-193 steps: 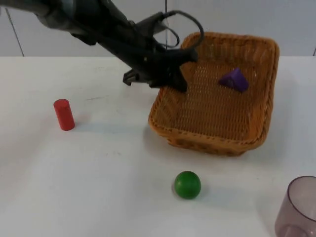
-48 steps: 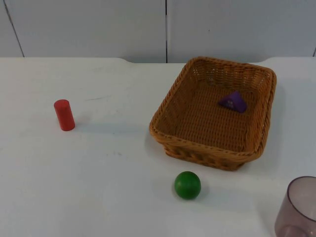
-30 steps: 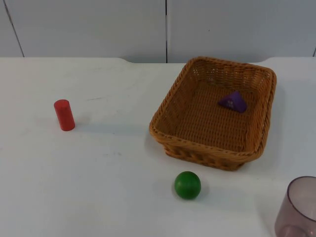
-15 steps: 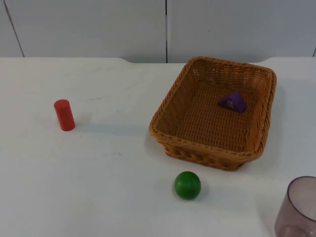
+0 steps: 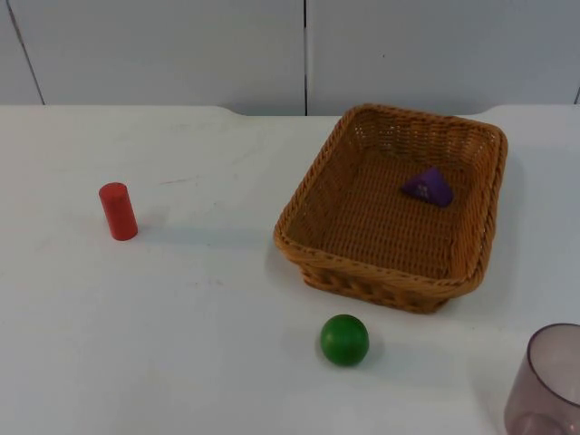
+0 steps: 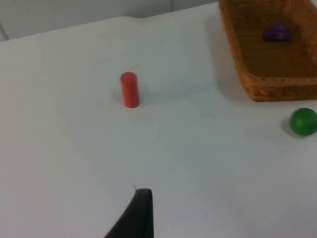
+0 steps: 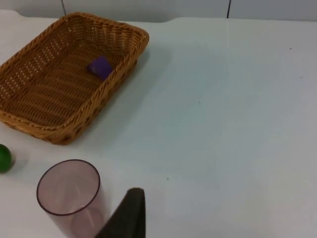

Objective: Pick up the basket with the left hand and place the triangular block into the basket with the right hand.

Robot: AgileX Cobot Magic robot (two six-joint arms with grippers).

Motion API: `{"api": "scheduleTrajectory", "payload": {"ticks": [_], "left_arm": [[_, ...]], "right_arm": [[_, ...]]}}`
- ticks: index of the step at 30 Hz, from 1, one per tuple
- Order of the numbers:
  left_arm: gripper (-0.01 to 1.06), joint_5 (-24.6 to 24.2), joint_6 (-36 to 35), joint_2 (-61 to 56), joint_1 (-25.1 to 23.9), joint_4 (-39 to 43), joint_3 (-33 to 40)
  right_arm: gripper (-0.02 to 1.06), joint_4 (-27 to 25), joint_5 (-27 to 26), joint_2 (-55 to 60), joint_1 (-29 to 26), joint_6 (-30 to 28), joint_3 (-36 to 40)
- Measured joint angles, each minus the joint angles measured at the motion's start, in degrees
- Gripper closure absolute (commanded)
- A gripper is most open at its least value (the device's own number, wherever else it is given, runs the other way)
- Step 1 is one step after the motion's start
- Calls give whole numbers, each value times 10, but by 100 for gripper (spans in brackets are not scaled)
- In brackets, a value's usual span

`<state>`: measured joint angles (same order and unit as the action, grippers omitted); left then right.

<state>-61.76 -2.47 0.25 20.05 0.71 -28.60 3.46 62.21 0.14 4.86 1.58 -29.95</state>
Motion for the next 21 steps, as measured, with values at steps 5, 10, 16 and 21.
{"api": "scheduleTrajectory", "payload": {"ticks": [5, 10, 16, 21], "left_arm": [[0, 0, 0, 0, -87, 0, 0], [0, 0, 0, 0, -171, 0, 0], [0, 0, 0, 0, -241, 0, 0], [0, 0, 0, 0, -240, 0, 0]], "right_arm": [[-1, 0, 0, 0, 0, 0, 0], [-1, 0, 0, 0, 0, 0, 0], [-1, 0, 0, 0, 0, 0, 0], [-1, 0, 0, 0, 0, 0, 0]]}}
